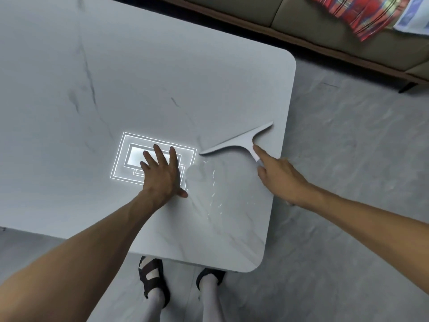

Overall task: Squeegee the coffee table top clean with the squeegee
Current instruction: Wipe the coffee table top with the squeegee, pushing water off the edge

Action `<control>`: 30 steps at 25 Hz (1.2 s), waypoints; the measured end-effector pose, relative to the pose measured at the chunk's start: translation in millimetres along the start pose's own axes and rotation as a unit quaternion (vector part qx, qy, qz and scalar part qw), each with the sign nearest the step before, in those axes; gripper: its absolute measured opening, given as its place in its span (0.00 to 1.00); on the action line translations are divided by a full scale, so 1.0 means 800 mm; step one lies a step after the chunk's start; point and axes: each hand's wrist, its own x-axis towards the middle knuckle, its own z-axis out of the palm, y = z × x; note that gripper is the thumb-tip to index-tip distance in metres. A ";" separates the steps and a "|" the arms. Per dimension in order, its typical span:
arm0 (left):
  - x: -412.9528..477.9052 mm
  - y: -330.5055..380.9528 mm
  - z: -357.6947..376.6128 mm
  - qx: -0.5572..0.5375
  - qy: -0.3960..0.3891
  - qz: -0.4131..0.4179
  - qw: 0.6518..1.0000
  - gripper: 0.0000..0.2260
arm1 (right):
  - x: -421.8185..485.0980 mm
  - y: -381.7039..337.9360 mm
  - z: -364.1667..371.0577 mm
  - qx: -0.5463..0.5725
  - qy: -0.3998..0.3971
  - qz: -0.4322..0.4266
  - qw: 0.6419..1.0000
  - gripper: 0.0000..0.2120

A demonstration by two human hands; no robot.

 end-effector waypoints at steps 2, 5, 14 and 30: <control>-0.006 0.001 -0.007 -0.003 -0.013 0.001 1.000 0.62 | -0.024 0.018 -0.006 0.014 -0.005 0.022 1.000 0.25; -0.017 -0.007 -0.024 -0.051 -0.006 0.017 0.999 0.48 | -0.030 0.024 -0.018 0.035 0.032 0.009 0.999 0.13; -0.072 -0.070 -0.008 -0.115 0.073 -0.017 0.991 0.30 | 0.033 -0.071 0.038 -0.197 -0.061 -0.306 0.929 0.14; -0.016 0.063 0.015 0.037 0.004 0.016 0.999 0.55 | 0.025 0.167 -0.039 -0.126 0.030 -0.064 0.989 0.15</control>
